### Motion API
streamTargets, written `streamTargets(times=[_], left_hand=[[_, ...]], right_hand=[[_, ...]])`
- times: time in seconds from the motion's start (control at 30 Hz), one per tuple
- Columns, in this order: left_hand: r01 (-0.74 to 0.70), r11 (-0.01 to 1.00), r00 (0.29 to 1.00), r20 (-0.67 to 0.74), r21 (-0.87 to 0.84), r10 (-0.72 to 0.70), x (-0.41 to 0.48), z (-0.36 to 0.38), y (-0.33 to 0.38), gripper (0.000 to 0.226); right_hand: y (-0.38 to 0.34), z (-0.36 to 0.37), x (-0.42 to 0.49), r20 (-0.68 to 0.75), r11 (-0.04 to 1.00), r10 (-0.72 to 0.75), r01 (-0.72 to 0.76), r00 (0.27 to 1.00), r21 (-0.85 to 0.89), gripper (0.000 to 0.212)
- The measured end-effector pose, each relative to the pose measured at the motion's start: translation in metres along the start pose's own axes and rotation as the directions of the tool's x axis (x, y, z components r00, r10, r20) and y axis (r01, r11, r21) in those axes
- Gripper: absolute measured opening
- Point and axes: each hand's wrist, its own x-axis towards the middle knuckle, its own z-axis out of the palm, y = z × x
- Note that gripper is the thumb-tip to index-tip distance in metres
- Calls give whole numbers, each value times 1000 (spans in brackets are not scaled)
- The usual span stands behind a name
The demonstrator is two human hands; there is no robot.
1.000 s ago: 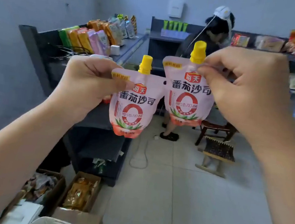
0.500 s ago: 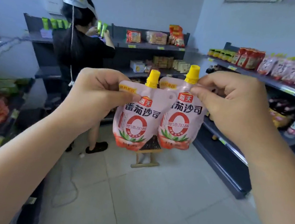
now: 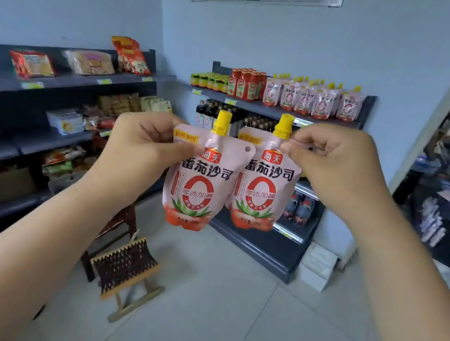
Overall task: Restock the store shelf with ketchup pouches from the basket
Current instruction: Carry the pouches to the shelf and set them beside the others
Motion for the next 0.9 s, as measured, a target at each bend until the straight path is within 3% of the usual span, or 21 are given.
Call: streamTargets(times=[0.13, 0.43, 0.73, 0.9], left_hand=[[-9, 999, 996, 86, -47, 13, 75, 59, -33, 17], [-74, 996, 988, 131, -51, 80, 228, 188, -87, 12], [-95, 989, 967, 226, -112, 118, 358, 278, -155, 20], [-157, 980, 943, 276, -122, 185, 434, 324, -189, 13]], right_hand=[[63, -21, 44, -39, 999, 29, -30, 999, -23, 15], [200, -73, 161, -106, 990, 25, -39, 994, -134, 13], [315, -99, 257, -118, 979, 94, -113, 989, -171, 12], [375, -104, 308, -170, 974, 110, -141, 979, -179, 17]])
